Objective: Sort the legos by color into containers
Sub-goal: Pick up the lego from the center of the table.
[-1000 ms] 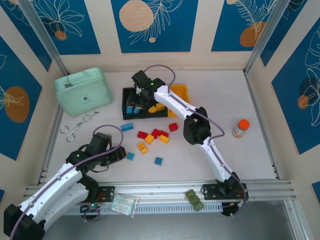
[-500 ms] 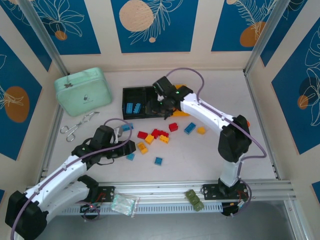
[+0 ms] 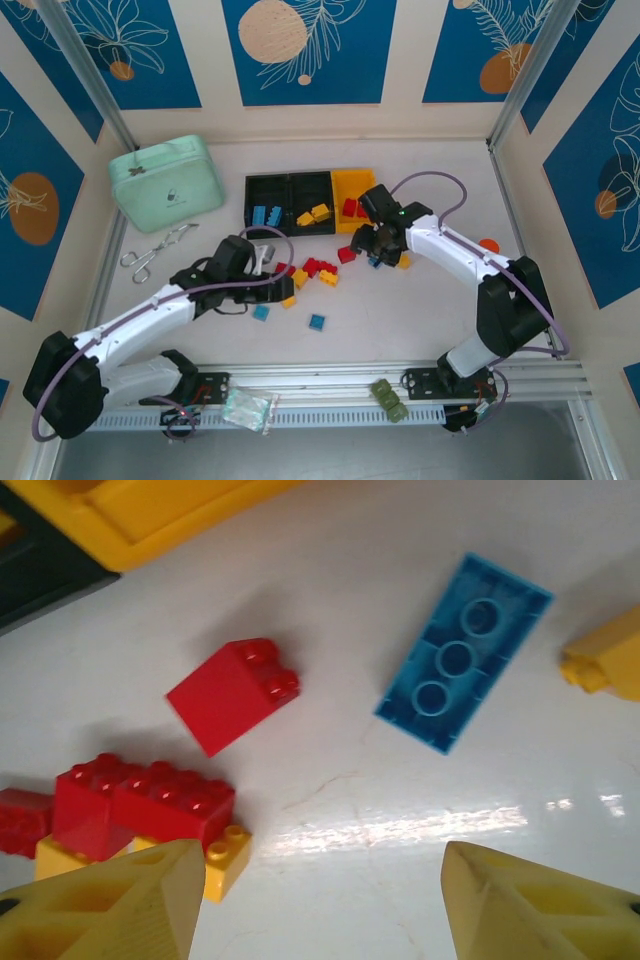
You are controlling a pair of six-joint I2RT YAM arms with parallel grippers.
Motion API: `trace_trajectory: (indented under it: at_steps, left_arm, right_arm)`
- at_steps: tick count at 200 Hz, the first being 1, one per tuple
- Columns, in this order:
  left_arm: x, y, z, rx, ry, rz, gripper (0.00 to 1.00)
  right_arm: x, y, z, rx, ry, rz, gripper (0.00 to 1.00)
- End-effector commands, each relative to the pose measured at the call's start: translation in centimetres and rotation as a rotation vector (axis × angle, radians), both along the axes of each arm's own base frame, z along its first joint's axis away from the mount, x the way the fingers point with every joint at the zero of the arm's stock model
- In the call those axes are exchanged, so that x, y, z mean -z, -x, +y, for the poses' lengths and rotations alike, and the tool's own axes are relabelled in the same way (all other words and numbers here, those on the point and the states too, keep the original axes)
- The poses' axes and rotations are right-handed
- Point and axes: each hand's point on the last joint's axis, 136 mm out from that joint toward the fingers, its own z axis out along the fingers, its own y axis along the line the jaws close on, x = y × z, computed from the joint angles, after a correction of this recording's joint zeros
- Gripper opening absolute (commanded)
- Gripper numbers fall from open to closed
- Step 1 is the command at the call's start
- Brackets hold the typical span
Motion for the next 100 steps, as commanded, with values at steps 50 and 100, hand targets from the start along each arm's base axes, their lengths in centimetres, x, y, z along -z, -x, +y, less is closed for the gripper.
trace_trajectory:
  at_steps: [50,100]
  left_arm:
    - [-0.4,-0.5,-1.4,0.038,-0.032,-0.052,0.63]
    - [0.2,-0.4,-1.0,0.018,-0.051,-0.042,0.63]
  right_arm:
    - [3.3,-0.9,-2.3,0.124,0.035,0.050,0.64]
    - [5.6,-2.1,-2.1,0.162,0.043,0.110,0.64]
